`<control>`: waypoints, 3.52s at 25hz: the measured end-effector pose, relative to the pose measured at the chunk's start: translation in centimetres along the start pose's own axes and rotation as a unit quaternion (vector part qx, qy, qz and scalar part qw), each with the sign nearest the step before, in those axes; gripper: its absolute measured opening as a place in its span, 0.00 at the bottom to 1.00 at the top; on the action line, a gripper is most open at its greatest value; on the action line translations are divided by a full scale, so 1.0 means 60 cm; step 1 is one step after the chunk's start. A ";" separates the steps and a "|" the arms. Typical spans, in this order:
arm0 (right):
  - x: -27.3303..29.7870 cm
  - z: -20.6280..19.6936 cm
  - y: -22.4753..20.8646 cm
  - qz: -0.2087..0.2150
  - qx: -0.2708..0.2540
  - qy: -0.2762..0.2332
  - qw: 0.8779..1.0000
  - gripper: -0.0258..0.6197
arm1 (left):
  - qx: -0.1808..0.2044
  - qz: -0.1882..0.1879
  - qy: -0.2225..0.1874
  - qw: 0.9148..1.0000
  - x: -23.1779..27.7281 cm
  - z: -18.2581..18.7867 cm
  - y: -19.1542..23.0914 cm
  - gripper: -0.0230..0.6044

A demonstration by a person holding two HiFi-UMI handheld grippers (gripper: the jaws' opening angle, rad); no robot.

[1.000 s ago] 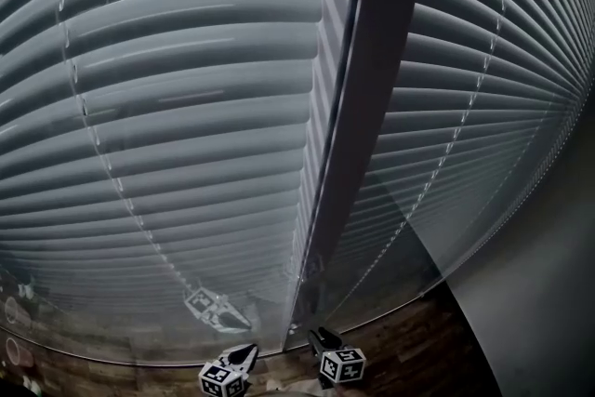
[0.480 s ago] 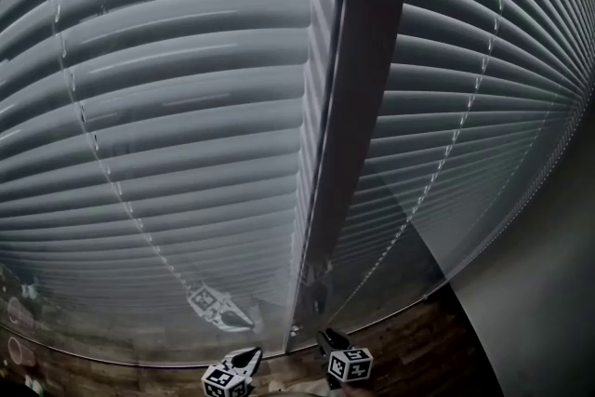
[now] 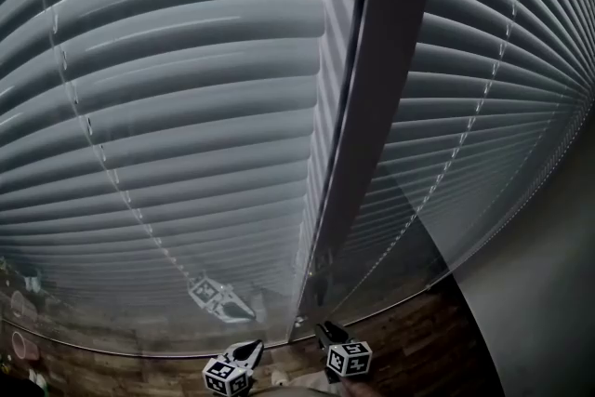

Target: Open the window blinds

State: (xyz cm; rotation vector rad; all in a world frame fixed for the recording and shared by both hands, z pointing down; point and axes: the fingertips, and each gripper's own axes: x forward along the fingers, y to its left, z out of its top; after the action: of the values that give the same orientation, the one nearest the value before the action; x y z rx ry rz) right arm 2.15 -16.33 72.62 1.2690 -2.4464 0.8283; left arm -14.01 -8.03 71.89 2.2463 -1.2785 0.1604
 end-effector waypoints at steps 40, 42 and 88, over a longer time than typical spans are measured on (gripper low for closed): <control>-0.027 -0.020 -0.010 -0.006 0.017 0.013 1.000 0.20 | -0.028 -0.026 0.001 0.999 0.006 -0.034 -0.008 0.05; -0.024 -0.019 -0.011 -0.006 0.010 0.013 1.000 0.20 | -0.032 -0.026 -0.004 0.999 0.001 -0.027 -0.007 0.05; -0.008 0.045 0.113 0.054 -0.028 0.033 0.998 0.20 | -0.007 0.010 -0.003 1.000 -0.053 0.060 -0.014 0.05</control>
State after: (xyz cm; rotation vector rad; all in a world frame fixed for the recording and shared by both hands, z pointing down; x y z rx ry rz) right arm -3.01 -14.54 67.72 1.0815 -2.4860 0.8089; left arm -15.58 -7.12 67.39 2.2247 -1.3013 0.1530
